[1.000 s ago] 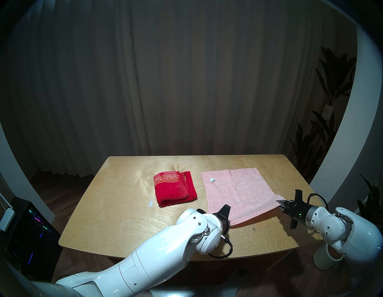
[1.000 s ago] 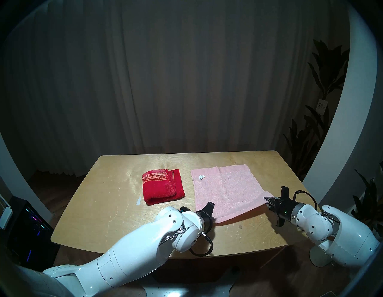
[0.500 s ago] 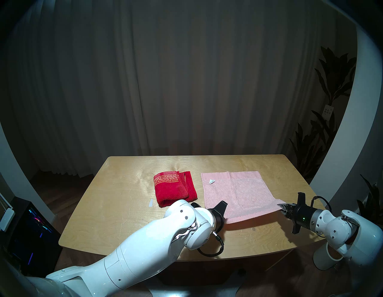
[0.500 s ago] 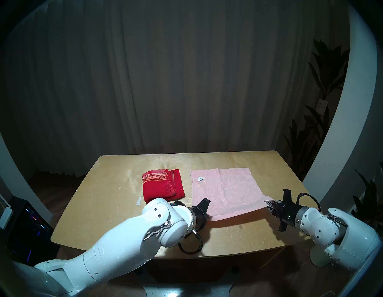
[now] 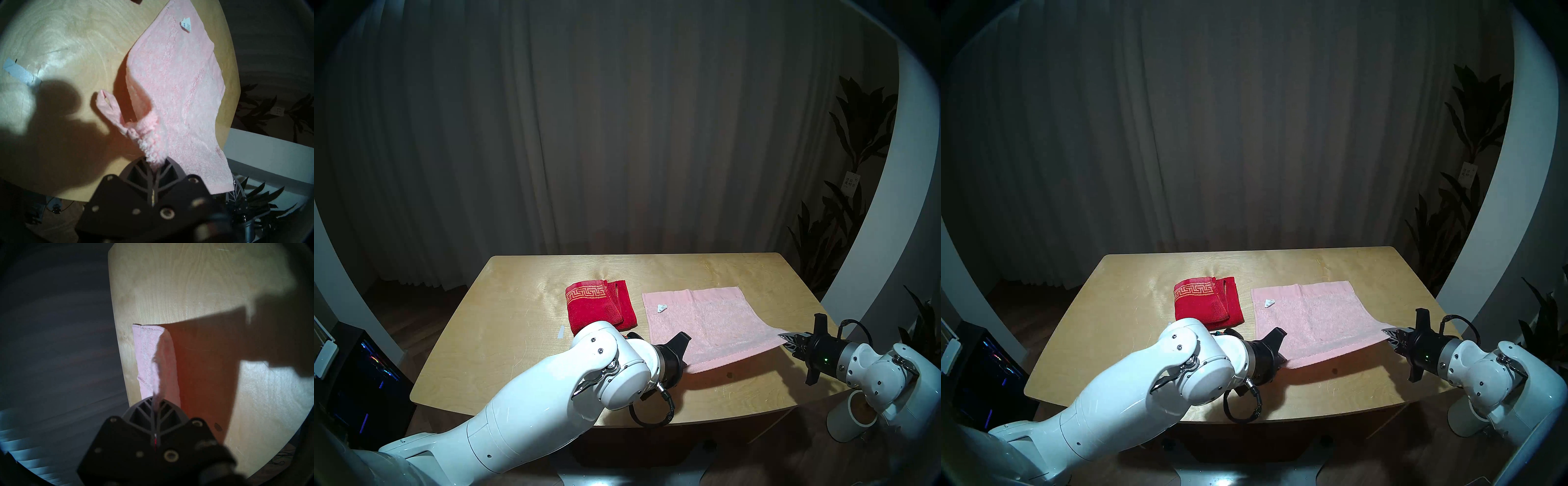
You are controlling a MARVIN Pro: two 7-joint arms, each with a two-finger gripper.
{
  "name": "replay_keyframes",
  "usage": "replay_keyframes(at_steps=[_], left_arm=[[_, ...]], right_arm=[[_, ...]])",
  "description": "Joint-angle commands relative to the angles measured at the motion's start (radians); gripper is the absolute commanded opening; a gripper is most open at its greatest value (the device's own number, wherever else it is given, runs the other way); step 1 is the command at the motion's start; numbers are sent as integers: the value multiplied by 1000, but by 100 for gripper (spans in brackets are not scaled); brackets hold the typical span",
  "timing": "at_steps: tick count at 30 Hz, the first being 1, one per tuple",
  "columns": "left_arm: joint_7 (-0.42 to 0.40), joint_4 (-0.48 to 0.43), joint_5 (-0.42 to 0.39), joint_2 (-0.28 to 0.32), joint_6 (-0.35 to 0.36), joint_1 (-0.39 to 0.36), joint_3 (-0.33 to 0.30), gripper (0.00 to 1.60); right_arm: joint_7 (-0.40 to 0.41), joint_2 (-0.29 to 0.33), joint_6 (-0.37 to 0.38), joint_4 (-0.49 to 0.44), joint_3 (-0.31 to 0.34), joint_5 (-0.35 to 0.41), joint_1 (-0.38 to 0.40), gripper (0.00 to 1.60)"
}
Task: Fold each towel twice and stack them on table
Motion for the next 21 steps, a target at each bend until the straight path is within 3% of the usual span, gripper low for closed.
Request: replay_keyframes(at_steps=[1, 2, 3, 4, 6, 10, 15, 17, 21], left_arm=[[18, -46, -28, 39, 25, -4, -21, 0], [19, -46, -31, 42, 27, -7, -25, 0], [18, -42, -29, 44, 28, -11, -30, 0], [19, -36, -30, 44, 27, -16, -35, 0], [14, -10, -27, 37, 24, -28, -46, 0], [7, 51, 1, 8, 5, -60, -55, 0], [-8, 102, 14, -44, -2, -87, -47, 0], [-15, 134, 18, -72, 11, -114, -38, 0], [-14, 164, 21, -93, 15, -137, -36, 0]], right_arm=[[-28, -104, 32, -57, 134, -38, -104, 0], [-45, -131, 50, -77, 186, -36, -140, 0], [-35, -119, 36, -67, 156, -38, -119, 0], [-57, -145, 60, -85, 205, -30, -148, 0], [-68, -141, 52, -83, 199, -23, -134, 0], [-69, -101, 5, -72, 152, -92, -101, 0], [-79, -60, -37, -48, 92, -92, -47, 0], [-92, -16, -68, -25, 47, -87, 1, 0], [-93, 0, -92, -26, 0, -109, 18, 0]])
